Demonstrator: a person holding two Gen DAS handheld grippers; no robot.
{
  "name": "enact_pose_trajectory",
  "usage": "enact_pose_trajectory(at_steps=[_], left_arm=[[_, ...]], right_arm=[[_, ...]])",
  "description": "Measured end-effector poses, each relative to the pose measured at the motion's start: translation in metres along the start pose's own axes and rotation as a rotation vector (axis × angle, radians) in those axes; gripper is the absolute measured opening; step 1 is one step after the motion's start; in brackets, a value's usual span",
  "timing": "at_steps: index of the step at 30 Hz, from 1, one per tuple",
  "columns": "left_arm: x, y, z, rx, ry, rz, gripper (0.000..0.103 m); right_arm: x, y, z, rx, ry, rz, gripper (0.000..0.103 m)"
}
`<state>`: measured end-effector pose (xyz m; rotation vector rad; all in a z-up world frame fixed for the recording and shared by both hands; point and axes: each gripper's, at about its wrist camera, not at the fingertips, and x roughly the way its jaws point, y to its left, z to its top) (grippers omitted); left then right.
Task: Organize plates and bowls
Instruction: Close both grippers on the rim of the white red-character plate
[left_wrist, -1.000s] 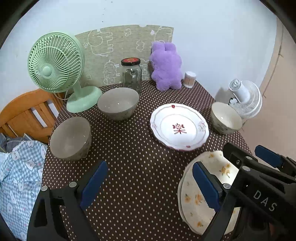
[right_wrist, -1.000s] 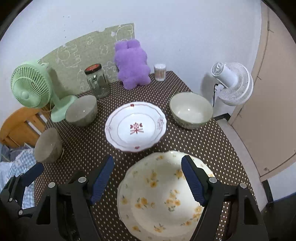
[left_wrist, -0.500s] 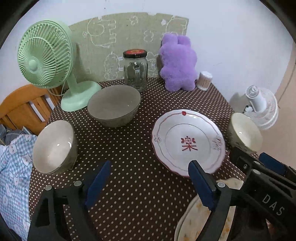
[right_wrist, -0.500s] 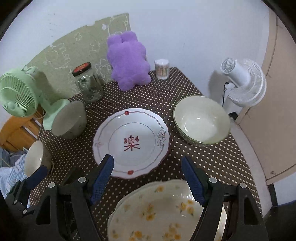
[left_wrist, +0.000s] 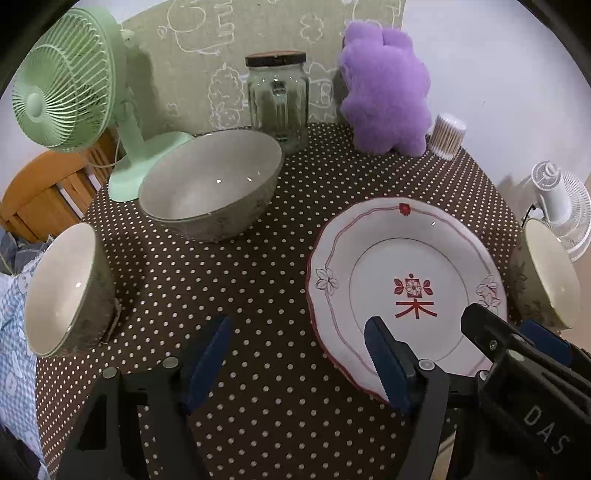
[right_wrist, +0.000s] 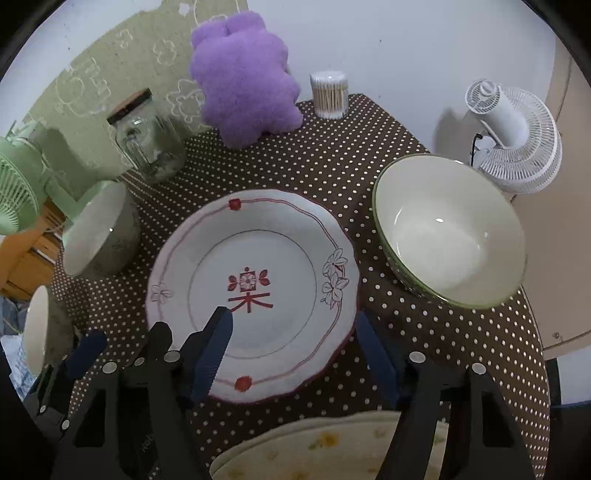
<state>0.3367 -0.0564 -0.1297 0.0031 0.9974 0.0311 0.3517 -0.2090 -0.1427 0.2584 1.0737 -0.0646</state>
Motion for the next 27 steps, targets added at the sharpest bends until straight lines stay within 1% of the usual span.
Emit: enact_pose_trajectory(at_steps=[4, 7, 11, 13, 15, 17, 19, 22, 27], left_arm=[[0.012, -0.006, 0.002, 0.014, 0.013, -0.001, 0.071], [0.019, -0.013, 0.003, 0.031, 0.031, -0.018, 0.064], [0.027, -0.020, 0.003, 0.049, 0.052, -0.029, 0.055], [0.032, -0.022, 0.004, 0.054, 0.069, -0.037, 0.051], [0.034, -0.025, 0.006, 0.060, 0.065, -0.036, 0.051], [0.034, -0.028, 0.007, 0.074, 0.063, -0.041, 0.043], [0.034, -0.031, 0.008, 0.085, 0.058, -0.036, 0.043], [0.035, -0.029, 0.008, 0.081, 0.062, -0.045, 0.043], [0.030, -0.019, 0.006, 0.082, 0.071, -0.040, 0.043]], right_arm=[[0.013, -0.004, 0.003, 0.000, 0.016, -0.011, 0.071], [0.018, -0.004, 0.004, -0.013, 0.015, -0.028, 0.071], [0.025, -0.006, 0.004, -0.006, 0.034, -0.030, 0.071], [0.029, -0.007, 0.004, -0.007, 0.045, -0.028, 0.069], [0.030, -0.007, 0.004, 0.000, 0.045, -0.029, 0.069], [0.031, -0.007, 0.005, 0.001, 0.040, -0.035, 0.067], [0.032, -0.005, 0.007, -0.001, 0.040, -0.050, 0.065], [0.031, -0.004, 0.007, -0.013, 0.043, -0.060, 0.064], [0.028, 0.002, 0.007, -0.027, 0.055, -0.046, 0.064]])
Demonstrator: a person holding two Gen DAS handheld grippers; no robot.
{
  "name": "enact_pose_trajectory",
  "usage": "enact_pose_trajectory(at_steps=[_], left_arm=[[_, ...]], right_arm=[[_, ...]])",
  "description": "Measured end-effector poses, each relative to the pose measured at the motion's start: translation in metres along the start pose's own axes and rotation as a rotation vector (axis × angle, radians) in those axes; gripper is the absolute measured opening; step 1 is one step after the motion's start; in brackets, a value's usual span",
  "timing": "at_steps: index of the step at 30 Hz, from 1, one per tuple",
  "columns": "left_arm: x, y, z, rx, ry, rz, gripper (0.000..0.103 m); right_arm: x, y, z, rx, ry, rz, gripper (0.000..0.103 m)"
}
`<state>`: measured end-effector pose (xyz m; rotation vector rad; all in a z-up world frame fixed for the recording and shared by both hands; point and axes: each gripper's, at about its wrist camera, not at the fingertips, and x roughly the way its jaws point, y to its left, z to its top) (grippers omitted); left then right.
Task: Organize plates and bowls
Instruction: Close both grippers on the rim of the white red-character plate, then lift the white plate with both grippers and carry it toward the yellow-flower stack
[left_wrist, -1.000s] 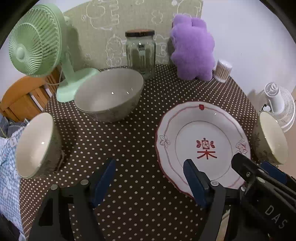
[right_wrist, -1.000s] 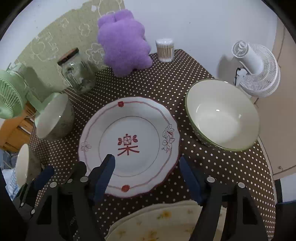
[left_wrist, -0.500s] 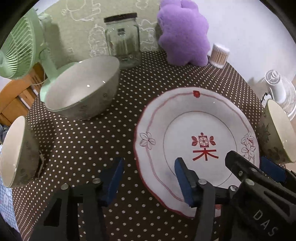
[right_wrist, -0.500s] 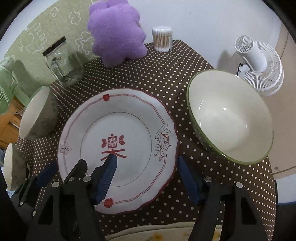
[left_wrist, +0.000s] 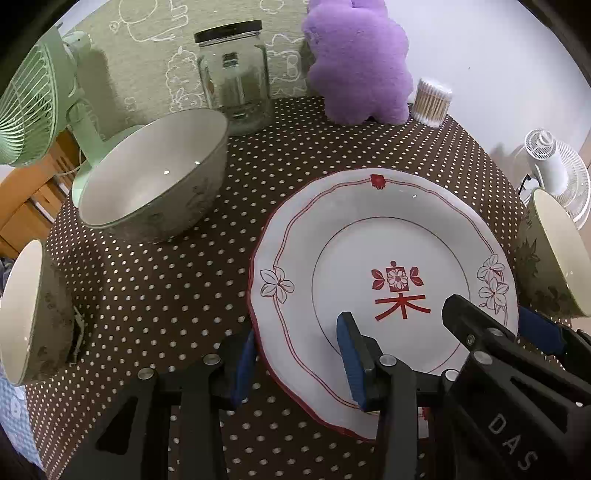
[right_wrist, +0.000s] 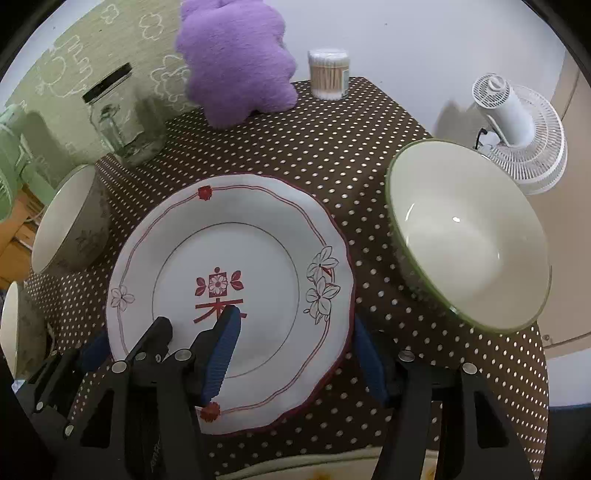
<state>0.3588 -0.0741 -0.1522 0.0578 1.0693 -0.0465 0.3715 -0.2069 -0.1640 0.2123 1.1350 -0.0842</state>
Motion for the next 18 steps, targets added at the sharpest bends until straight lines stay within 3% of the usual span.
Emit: enact_pose_trajectory(at_steps=[6, 18], left_arm=[[-0.012, 0.022, -0.011, -0.018, 0.008, 0.018, 0.043], [-0.044, 0.082, -0.066, -0.109, 0.059, 0.061, 0.042]], right_arm=[[-0.009, 0.018, -0.009, -0.030, 0.013, 0.029, 0.064], [-0.026, 0.072, -0.053, -0.151, 0.075, 0.103, 0.064]])
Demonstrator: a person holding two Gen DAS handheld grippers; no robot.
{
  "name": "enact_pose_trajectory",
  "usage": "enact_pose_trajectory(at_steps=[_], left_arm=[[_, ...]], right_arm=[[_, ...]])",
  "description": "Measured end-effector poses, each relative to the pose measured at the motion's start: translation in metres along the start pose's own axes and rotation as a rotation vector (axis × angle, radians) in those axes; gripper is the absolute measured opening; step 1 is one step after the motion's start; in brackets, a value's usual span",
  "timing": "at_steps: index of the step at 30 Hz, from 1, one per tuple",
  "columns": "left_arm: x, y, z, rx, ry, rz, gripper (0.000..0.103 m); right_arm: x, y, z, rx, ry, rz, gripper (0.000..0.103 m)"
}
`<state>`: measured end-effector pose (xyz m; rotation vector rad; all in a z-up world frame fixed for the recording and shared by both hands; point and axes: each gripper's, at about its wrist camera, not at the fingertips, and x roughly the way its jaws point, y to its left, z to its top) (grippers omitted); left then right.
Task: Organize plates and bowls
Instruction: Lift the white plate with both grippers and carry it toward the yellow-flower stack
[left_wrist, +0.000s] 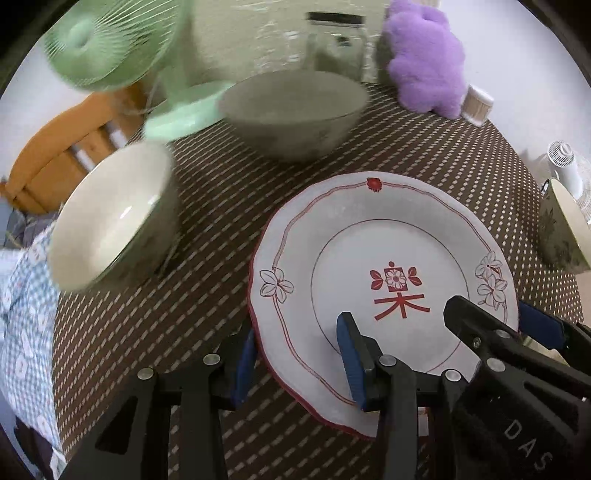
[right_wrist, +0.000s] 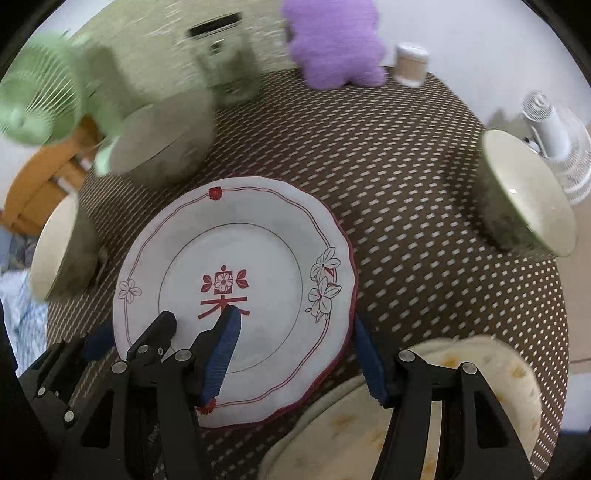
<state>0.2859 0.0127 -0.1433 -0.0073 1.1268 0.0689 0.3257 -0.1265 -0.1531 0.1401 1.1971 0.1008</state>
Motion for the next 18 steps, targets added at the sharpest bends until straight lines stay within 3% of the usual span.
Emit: enact_pose_trajectory(at_steps=[9, 18], left_arm=[[-0.014, 0.046, -0.046, -0.064, 0.070, -0.004, 0.042], [-0.028, 0.072, -0.068, -0.111, 0.108, -0.003, 0.042]], right_arm=[[-0.006, 0.046, -0.048, -0.051, 0.065, 0.028, 0.064], [-0.009, 0.073, -0.067, -0.066, 0.101, 0.048, 0.064]])
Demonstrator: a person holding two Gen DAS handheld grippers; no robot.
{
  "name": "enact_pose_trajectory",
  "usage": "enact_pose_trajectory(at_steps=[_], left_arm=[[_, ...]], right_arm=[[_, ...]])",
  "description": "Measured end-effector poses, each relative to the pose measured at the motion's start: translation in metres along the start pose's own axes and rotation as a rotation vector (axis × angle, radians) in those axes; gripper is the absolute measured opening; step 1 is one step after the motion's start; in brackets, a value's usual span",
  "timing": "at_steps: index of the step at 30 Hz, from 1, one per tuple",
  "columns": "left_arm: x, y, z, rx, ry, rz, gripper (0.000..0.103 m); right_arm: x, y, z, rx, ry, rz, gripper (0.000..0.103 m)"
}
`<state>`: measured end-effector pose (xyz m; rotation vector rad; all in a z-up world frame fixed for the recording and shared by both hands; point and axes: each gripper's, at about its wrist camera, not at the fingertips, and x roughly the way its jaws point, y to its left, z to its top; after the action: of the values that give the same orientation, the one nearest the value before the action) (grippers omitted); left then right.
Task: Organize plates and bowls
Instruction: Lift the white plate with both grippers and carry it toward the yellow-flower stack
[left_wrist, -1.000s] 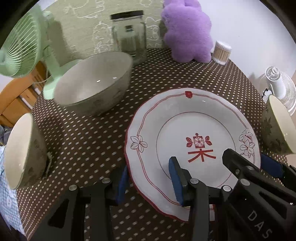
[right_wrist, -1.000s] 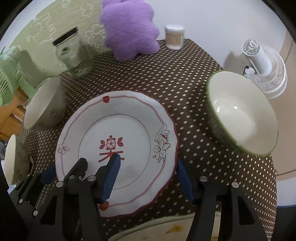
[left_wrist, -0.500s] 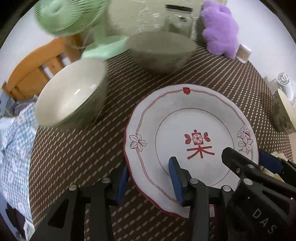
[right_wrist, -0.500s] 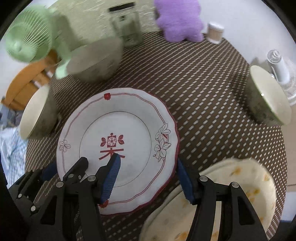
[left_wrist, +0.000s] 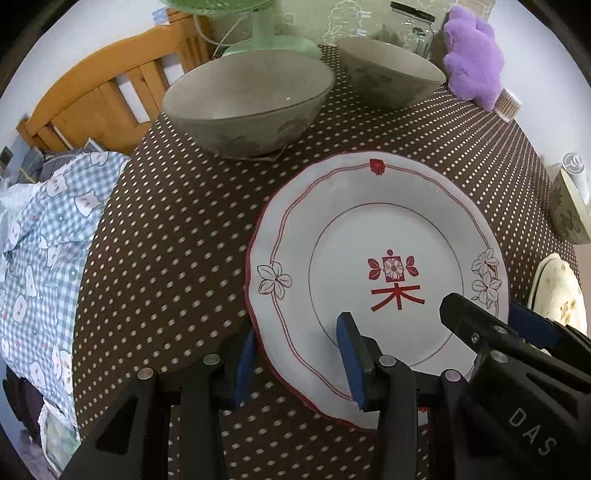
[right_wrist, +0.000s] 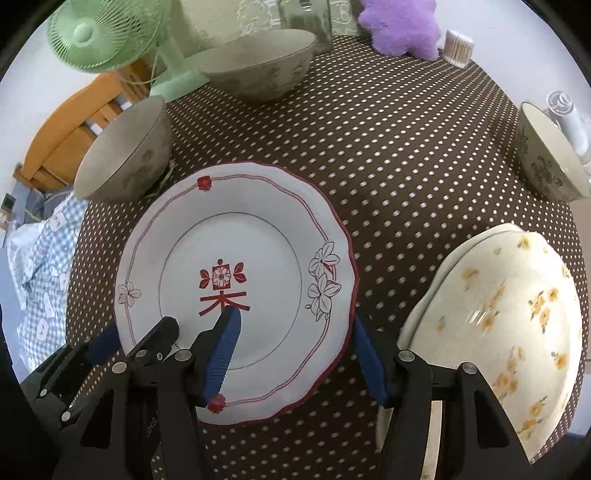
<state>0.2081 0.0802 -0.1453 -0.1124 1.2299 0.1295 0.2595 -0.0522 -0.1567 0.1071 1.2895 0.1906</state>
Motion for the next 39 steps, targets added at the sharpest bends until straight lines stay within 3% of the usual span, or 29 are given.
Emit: enact_pose_trajectory(at_steps=[19, 25, 39], left_arm=[[0.015, 0.013, 0.034, 0.053, -0.052, -0.034, 0.044], [0.017, 0.016, 0.036, 0.053, -0.056, -0.044, 0.045], [0.014, 0.017, 0.037, 0.039, -0.063, -0.026, 0.048]], right_arm=[[0.020, 0.011, 0.030, -0.017, -0.053, -0.044, 0.062], [0.029, 0.010, 0.037, -0.022, -0.033, -0.065, 0.054], [0.029, 0.018, 0.031, -0.069, 0.021, -0.094, 0.051]])
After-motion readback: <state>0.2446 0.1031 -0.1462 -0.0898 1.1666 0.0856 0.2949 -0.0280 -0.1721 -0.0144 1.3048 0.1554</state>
